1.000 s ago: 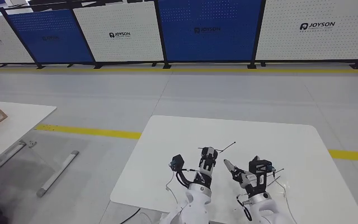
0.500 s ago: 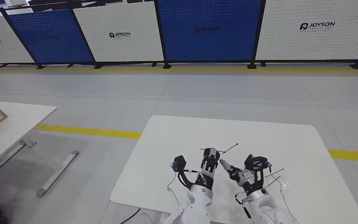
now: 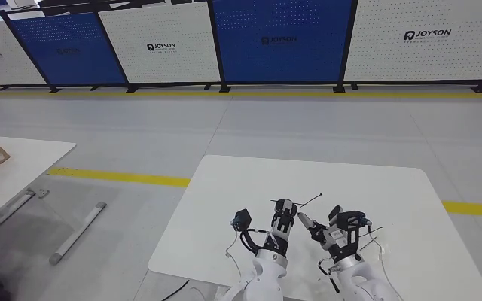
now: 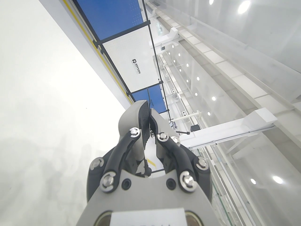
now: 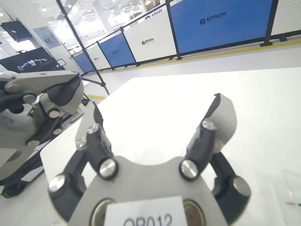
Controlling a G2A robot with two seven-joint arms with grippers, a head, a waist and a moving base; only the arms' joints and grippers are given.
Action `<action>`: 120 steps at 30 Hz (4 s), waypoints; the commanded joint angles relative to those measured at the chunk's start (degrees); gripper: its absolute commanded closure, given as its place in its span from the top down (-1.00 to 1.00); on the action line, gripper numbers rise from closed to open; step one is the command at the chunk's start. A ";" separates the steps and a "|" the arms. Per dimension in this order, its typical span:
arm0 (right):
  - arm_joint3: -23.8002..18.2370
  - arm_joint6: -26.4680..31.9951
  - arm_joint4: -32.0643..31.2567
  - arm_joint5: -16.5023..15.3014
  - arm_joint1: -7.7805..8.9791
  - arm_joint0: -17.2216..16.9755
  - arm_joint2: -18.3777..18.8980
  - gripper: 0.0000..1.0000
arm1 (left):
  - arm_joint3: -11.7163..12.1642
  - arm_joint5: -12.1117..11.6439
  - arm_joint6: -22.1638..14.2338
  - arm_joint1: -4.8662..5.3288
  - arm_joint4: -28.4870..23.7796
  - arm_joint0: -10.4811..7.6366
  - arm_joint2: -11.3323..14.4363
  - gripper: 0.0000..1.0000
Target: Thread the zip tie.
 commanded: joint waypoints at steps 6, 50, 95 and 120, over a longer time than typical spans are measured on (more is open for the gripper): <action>0.09 1.16 -1.11 1.01 -0.21 0.88 -1.54 -0.16 | -0.12 -0.42 -0.01 -0.08 0.47 0.39 0.03 -1.00; -2.00 2.87 -0.91 -0.60 -0.03 1.22 -2.58 -0.80 | 2.70 -0.33 1.33 -1.18 3.63 -0.38 1.52 -1.00; -1.06 3.28 -0.95 -1.46 0.27 0.90 -2.56 -1.00 | 2.34 -7.56 0.08 -1.57 1.66 0.75 1.00 -1.00; 0.48 3.77 -1.12 -1.27 0.37 1.38 -2.58 -1.00 | -0.69 -12.64 0.07 -1.47 1.05 2.59 0.84 -1.00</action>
